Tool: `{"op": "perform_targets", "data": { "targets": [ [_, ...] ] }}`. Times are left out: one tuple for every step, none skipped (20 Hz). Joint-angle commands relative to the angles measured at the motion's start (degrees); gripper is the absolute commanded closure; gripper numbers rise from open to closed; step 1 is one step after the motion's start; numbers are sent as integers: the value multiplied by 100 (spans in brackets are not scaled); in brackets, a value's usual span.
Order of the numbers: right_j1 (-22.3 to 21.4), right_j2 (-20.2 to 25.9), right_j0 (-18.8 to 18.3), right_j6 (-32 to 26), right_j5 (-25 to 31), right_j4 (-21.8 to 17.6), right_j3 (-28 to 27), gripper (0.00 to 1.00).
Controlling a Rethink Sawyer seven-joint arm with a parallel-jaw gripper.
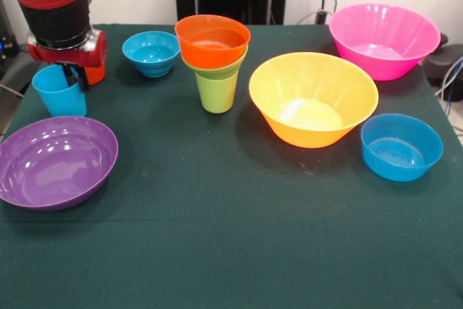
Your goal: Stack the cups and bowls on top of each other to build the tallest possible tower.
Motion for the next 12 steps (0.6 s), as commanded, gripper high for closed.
{"op": "perform_targets", "data": {
  "targets": [
    [72,85,135,-1269,240,-221,-86,100],
    [65,97,128,-1280,239,-215,-77,100],
    [61,104,127,-1282,231,-215,-75,100],
    [61,101,129,-1282,234,-222,-77,100],
    [54,88,143,-1257,237,-229,-83,100],
    [50,78,148,-1238,217,-243,-89,100],
    [52,94,143,-1260,163,-268,-98,100],
    [45,109,153,-1305,143,-298,-105,100],
    [16,116,161,-1320,148,-302,-99,100],
    [-27,105,172,-1286,180,-281,-95,100],
    [-78,95,188,-1253,213,-263,-87,100],
    [-134,90,200,-1225,222,-253,-76,100]
  ]
}}
